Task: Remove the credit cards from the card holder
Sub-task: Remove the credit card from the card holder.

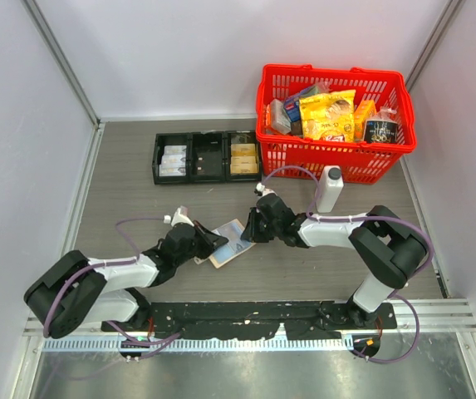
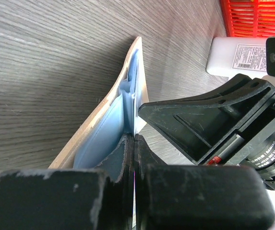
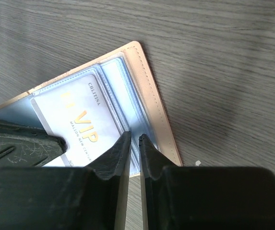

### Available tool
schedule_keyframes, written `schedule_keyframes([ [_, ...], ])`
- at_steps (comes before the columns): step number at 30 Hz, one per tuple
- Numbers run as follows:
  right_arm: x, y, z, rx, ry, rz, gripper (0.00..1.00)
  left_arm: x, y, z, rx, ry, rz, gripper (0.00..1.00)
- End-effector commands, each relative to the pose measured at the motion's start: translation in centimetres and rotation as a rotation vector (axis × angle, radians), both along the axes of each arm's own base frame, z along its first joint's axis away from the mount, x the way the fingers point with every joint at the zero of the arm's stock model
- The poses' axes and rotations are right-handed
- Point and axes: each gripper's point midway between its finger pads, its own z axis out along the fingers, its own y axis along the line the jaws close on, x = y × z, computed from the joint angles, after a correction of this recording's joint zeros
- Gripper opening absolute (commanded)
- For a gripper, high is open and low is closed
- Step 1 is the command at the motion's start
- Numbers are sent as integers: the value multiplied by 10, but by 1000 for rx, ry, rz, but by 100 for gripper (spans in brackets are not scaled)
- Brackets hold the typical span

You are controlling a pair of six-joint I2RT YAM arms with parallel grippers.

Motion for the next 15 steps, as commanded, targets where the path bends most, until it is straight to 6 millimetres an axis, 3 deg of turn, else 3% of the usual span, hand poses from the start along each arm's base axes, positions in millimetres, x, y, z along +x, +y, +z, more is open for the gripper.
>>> schedule_keyframes([
  [1,-16,-29,-35,-141,86,-31,18,2,3,15,-19,-38,22,0],
  [7,-11,-23,-18,-109,47,-23,18,-5,14,0,49,13,36,0],
  [15,-1,-1,33,27,-62,32,25,-9,20,-15,129,42,17,0],
])
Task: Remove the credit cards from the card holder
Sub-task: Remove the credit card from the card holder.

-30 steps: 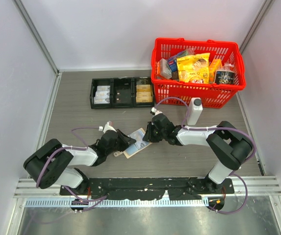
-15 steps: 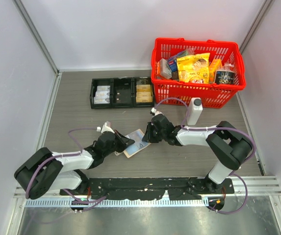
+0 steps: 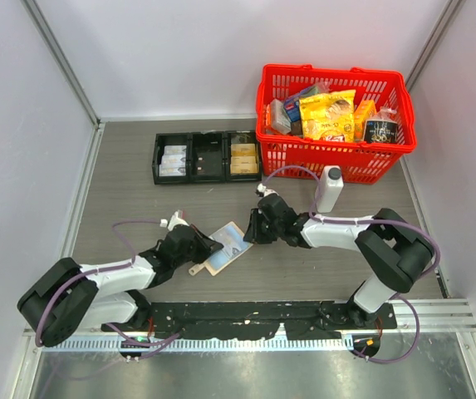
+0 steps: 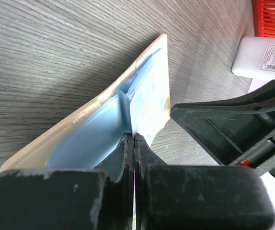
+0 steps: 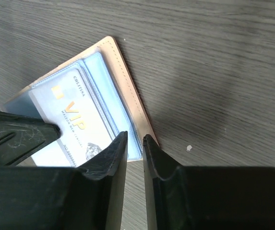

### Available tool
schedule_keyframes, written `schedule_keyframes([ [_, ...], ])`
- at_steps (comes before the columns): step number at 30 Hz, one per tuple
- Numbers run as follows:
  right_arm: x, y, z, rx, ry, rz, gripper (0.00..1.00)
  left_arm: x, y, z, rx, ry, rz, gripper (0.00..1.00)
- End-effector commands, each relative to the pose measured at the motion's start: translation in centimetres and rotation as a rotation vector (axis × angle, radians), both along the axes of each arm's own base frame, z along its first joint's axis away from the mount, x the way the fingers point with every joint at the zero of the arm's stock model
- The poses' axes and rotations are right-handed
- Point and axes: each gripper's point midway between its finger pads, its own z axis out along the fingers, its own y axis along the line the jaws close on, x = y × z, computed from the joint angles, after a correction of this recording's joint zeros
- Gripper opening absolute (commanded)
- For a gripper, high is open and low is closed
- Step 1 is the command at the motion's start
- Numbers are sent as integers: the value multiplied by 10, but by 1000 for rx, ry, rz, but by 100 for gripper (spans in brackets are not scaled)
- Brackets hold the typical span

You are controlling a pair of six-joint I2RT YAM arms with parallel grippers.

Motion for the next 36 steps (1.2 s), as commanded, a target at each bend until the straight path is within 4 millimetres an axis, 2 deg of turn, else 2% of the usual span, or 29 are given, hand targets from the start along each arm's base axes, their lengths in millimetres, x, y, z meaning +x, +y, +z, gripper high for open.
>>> schedule_keyframes([
  [1,4,11,39,86,-83,43,26,6,2,-2,58,-26,-10,0],
  [4,4,21,55,138,-106,77,24,9,-8,4,51,-38,-59,0],
  [14,4,29,53,142,-66,95,23,15,-36,7,49,5,-295,0],
  [20,6,25,55,105,-74,98,22,13,-27,-3,131,75,-373,1],
  [23,13,21,56,80,-92,79,22,13,-24,-3,135,97,-382,7],
  [25,15,15,44,27,-67,71,22,14,-25,-2,136,101,-382,12],
  [30,22,19,39,-20,-50,101,20,16,-23,1,131,108,-352,25],
  [36,23,16,29,-59,-29,100,18,14,-22,8,69,111,-282,29],
])
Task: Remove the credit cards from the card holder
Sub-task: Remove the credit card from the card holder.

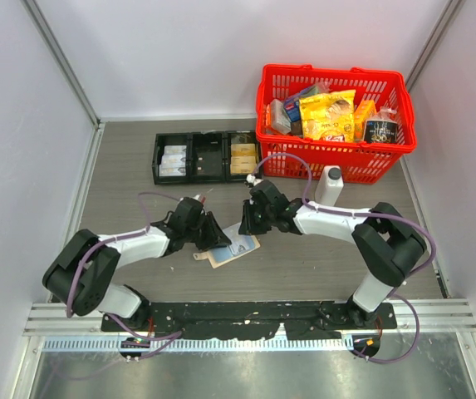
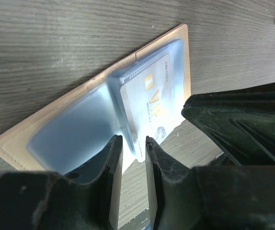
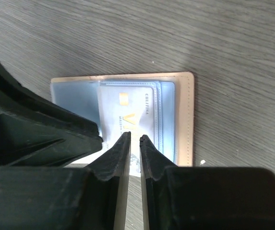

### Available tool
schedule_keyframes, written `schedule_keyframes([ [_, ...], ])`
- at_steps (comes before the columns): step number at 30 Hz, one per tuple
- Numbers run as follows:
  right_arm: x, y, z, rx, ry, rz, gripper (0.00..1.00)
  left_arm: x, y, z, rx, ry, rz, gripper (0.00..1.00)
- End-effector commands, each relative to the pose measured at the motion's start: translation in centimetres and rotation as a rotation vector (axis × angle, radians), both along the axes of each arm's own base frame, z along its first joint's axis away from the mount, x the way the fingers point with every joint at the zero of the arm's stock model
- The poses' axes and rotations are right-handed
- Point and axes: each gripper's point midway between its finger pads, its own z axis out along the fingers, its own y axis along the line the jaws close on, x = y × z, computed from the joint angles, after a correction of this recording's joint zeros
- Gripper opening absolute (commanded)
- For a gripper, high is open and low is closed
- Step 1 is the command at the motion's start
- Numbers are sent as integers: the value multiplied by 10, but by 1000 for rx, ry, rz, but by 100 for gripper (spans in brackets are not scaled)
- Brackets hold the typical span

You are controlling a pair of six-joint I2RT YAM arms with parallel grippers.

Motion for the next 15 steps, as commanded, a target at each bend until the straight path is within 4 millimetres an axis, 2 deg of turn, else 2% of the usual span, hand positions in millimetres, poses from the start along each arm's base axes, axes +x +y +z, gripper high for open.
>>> schedule_keyframes([
  [1,8,-1,3,-31,-26,3,18,1,0,15,-61,-16,53,29],
  [8,6,-5,-14,-61,-3,6,15,2,2,20,-89,-20,97,29],
  [15,5,-9,-23,-79,6,9,14,4,1,14,-75,-4,108,28],
])
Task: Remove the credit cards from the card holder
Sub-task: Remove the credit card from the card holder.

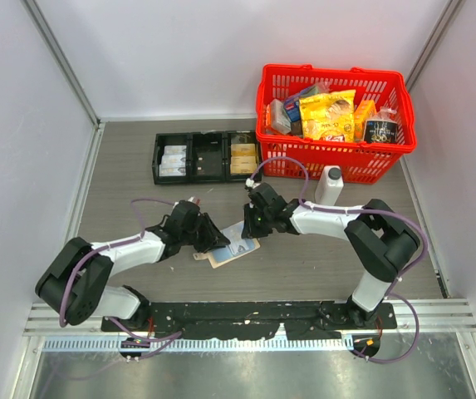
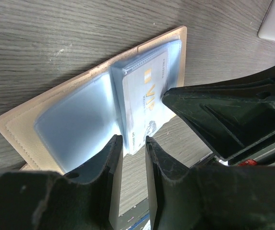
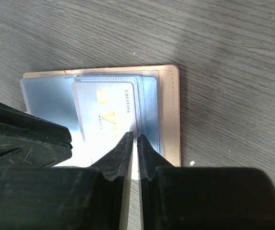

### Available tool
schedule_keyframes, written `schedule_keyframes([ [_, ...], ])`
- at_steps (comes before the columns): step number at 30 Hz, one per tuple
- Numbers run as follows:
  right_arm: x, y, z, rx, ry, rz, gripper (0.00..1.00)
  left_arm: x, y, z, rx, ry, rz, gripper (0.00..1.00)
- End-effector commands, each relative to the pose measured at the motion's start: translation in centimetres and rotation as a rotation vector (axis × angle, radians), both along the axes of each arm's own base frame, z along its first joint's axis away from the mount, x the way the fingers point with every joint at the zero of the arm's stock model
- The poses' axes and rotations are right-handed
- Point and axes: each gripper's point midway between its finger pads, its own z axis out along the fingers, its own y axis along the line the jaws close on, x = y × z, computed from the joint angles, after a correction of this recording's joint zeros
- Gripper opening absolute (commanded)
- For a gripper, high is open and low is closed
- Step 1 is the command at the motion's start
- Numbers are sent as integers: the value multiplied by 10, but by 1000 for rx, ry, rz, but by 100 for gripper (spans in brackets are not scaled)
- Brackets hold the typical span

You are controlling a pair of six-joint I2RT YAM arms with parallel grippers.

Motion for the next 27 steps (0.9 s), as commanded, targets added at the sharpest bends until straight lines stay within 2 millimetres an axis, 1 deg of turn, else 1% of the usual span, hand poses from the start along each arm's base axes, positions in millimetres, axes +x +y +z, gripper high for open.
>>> schedule_keyframes([
  [1,8,0,-2,-8,-26,4,13,10,-4,4,-18,-24,20,27],
  [3,6,-1,-4,-13,-21,4,13,10,-4,1,-18,-16,24,26],
  [7,2,-6,-10,-19,-3,-2,13,10,-4,-6,-17,-3,28,17],
  [10,2,-6,-12,-6,5,-8,13,9,-6,-7,-34,-12,25,13],
  [15,0,-10,-16,5,22,-21,13,7,-11,-10,-75,-26,0,12],
  [18,0,-10,-17,12,26,-24,12,2,-11,-14,-88,-21,-15,12],
  [23,0,-13,-18,18,30,-32,12,-4,-16,-12,-135,-49,-59,12],
  [27,0,-14,-19,22,30,-36,12,-6,-14,-15,-138,-54,-57,12],
])
